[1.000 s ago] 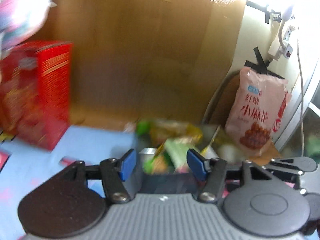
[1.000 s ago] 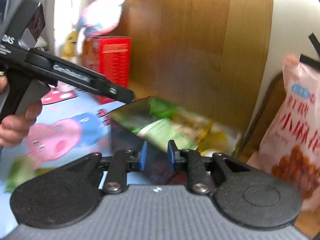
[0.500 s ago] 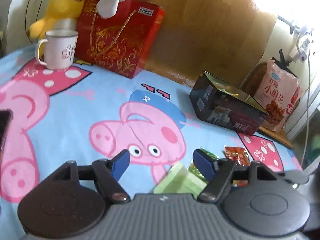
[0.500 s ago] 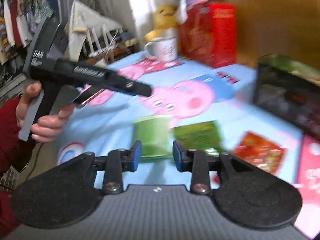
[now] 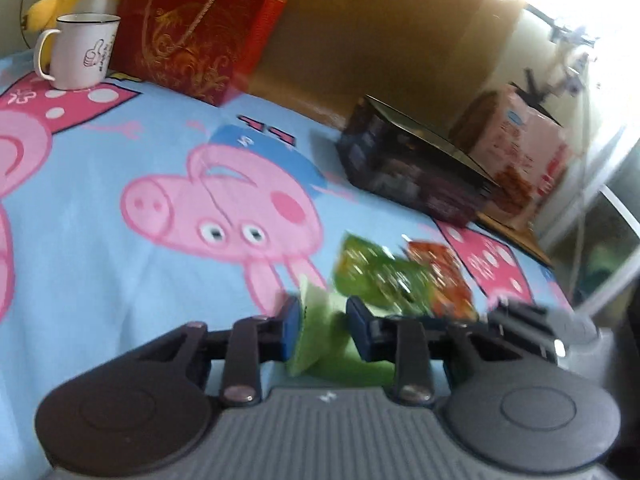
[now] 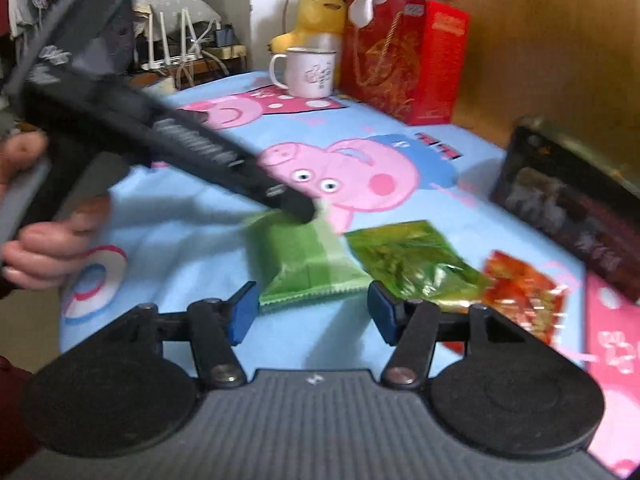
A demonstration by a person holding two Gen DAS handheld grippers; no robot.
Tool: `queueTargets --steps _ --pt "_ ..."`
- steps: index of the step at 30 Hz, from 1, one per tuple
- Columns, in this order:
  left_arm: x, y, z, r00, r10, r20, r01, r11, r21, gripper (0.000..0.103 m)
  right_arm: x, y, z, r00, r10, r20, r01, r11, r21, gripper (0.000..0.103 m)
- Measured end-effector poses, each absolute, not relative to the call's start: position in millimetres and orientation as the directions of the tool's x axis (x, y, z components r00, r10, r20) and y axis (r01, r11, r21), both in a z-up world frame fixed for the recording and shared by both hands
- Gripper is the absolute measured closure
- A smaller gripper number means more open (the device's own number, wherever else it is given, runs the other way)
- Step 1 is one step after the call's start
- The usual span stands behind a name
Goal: Organize snacks
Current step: 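Grasp the second light green pastry packet with the left gripper, then lower the second pastry into the black tin and open the left gripper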
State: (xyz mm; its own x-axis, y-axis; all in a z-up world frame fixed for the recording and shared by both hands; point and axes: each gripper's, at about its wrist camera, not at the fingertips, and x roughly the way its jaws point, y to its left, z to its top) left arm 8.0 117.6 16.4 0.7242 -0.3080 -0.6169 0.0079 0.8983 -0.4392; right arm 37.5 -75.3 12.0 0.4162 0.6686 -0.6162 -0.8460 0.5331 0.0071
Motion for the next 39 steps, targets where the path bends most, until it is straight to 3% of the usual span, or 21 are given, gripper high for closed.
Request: queueTargets --steps 8,11,14,15,16,17,21,29,39 --pt "-11 135 19 0.742 -0.292 -0.604 -0.055 0.870 -0.489 0.051 28 -95 13 0.403 0.684 -0.608 -0.841 0.539 0.049 0.041" --pt "-7 129 17 0.730 -0.308 -0.610 -0.048 0.868 -0.495 0.051 26 -88 9 0.400 0.687 -0.607 -0.844 0.534 0.049 0.041" --pt "-4 116 10 0.715 -0.309 -0.627 -0.028 0.884 -0.467 0.057 27 -82 5 0.386 0.697 -0.605 -0.850 0.524 0.061 0.041" --pt "-3 111 10 0.713 -0.304 -0.632 -0.019 0.892 -0.451 0.066 28 -79 4 0.378 0.698 -0.608 -0.852 0.519 0.066 0.047" --pt "-1 107 10 0.706 -0.317 -0.633 -0.008 0.891 -0.454 0.066 28 -78 3 0.379 0.701 -0.604 -0.854 0.516 0.063 0.062" --pt "0 105 12 0.705 -0.310 -0.638 -0.016 0.892 -0.451 0.066 27 -77 3 0.392 0.700 -0.598 -0.854 0.518 0.048 0.067" --pt "11 98 32 0.713 -0.327 -0.621 0.023 0.895 -0.445 0.069 31 -83 13 0.416 0.702 -0.578 -0.835 0.547 0.063 0.075" --pt "69 61 83 0.759 -0.340 -0.555 0.156 0.923 -0.352 0.067 65 -120 49 0.540 0.711 -0.451 -0.761 0.641 0.100 0.075" --pt "186 26 107 0.774 -0.404 -0.489 0.235 0.899 -0.371 0.067 145 -153 76 0.725 0.607 -0.324 -0.615 0.783 0.091 0.075"
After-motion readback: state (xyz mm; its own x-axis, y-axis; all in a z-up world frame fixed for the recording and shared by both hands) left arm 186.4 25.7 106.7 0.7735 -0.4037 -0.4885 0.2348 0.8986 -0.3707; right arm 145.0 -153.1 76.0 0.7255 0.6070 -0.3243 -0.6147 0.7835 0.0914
